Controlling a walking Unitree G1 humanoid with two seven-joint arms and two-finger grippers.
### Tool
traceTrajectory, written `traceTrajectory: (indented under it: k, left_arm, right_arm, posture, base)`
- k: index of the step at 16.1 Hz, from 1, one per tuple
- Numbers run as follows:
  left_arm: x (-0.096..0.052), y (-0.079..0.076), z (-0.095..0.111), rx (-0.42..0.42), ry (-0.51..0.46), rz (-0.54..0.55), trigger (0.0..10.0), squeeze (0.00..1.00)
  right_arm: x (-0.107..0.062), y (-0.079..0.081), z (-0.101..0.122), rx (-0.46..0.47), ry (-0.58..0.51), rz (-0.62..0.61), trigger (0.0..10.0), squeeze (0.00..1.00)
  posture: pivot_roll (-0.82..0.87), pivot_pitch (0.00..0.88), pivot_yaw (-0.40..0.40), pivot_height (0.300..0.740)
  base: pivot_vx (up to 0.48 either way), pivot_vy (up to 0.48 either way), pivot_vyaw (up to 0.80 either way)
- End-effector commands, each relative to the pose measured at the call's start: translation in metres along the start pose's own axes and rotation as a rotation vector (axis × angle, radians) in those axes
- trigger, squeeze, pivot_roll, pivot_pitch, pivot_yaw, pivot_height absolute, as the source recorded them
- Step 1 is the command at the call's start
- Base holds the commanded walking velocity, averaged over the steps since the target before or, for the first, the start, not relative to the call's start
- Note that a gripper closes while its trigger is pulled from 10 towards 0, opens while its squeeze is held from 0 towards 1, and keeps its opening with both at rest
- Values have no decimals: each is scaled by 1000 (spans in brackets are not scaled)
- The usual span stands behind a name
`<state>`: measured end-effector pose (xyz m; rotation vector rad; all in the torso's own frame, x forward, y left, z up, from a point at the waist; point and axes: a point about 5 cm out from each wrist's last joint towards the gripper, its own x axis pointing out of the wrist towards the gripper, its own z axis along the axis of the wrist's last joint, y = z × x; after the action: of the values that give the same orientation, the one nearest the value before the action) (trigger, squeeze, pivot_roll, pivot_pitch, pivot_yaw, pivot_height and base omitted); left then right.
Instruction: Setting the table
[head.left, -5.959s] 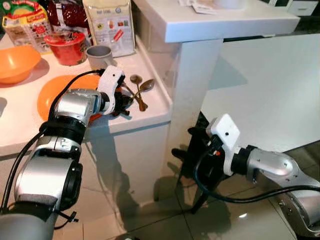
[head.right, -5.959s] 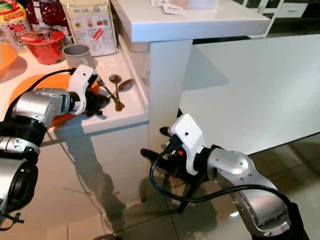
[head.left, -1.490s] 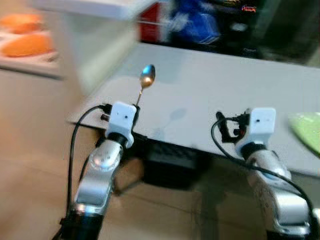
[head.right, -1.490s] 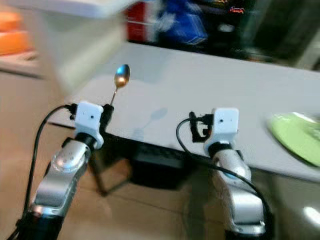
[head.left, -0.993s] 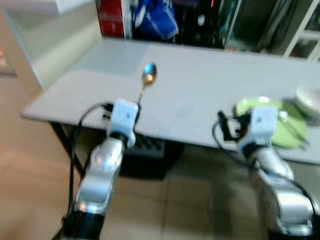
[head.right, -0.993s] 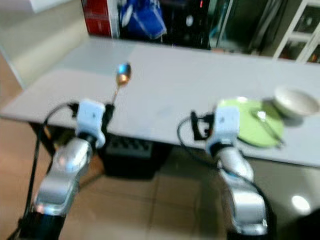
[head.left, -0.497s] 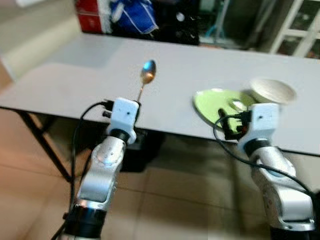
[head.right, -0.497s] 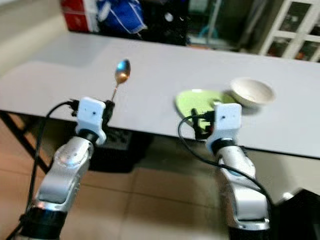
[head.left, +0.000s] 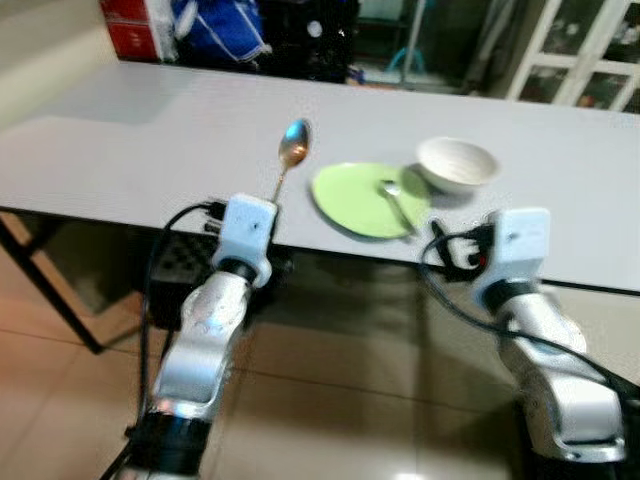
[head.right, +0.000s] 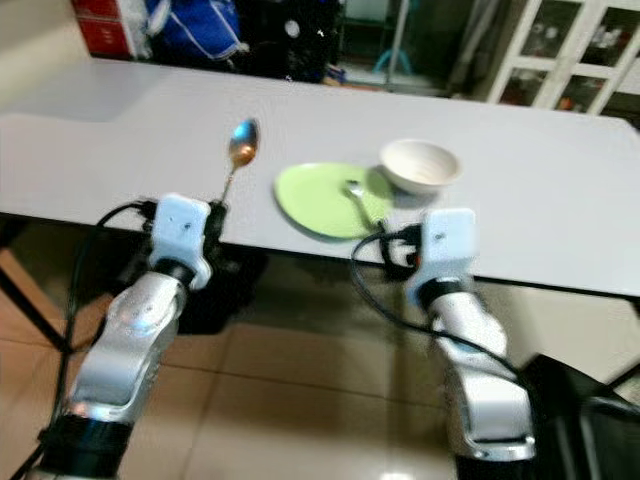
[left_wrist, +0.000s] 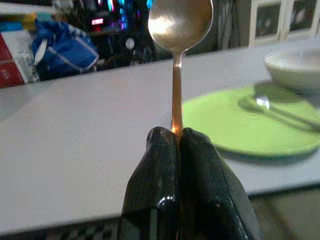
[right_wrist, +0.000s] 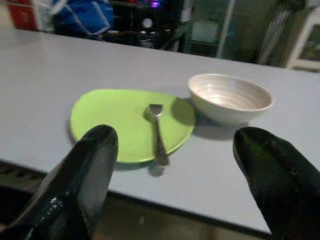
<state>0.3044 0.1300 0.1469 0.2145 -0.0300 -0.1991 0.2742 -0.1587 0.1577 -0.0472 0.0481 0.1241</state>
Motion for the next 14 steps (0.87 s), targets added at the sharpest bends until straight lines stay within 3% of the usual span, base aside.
traceTrajectory:
  k: [1,3,9,14]
  left_arm:
    - [2,0,6,-4,-19,3,10000,0]
    - [3,3,3,-50,18,36,10000,0]
    - [5,7,8,-41,-20,13,10000,0]
    - [5,8,8,-62,-14,-6,10000,0]
  right_arm:
    - [0,-5,4,-12,-9,-11,10000,0]
    - [0,-2,3,-8,-8,-3,10000,0]
    - [0,2,-2,-4,23,-1,10000,0]
    - [0,5,-4,0,34,5,10000,0]
  posture:
    - [-47,1,14,740]
    - [-46,2,14,740]
    - [-43,4,18,740]
    - [-41,7,21,740]
  base:
    - [0,-472,0]
    - [0,0,0]
    - [0,0,0]
    - [322,0,0]
